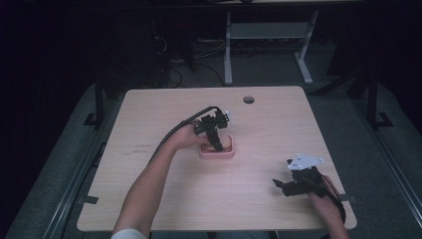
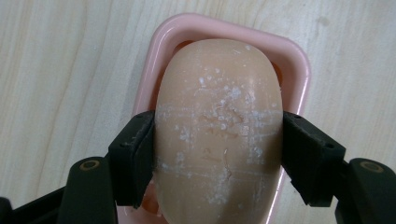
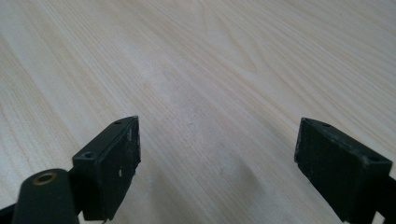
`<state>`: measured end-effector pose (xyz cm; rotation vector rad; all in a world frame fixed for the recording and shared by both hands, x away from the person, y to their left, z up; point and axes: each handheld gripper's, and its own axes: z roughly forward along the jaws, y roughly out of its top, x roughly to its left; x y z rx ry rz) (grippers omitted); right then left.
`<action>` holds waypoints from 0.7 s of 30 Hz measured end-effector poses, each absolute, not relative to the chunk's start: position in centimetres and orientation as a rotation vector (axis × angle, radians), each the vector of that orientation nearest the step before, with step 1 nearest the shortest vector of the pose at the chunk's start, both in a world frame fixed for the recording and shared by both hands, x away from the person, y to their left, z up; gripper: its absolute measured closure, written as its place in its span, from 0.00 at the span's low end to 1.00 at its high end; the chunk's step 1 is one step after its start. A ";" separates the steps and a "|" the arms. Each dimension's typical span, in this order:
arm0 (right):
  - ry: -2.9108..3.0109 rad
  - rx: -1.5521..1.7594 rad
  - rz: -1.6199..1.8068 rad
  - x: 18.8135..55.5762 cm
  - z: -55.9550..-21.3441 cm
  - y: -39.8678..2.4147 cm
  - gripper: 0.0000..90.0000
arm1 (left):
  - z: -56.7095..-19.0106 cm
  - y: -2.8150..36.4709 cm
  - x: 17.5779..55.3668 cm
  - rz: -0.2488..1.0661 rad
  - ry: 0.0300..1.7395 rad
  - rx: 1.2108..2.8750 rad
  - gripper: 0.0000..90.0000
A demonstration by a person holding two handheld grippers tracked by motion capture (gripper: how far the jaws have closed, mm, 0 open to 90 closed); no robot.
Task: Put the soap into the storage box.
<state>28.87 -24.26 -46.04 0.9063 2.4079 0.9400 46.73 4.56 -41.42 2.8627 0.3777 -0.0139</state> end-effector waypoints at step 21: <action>2.409 0.904 0.939 28.9 -46.0 -24.2 0.15 | -41.7 4.6 47.0 -0.023 0.389 2.861 0.35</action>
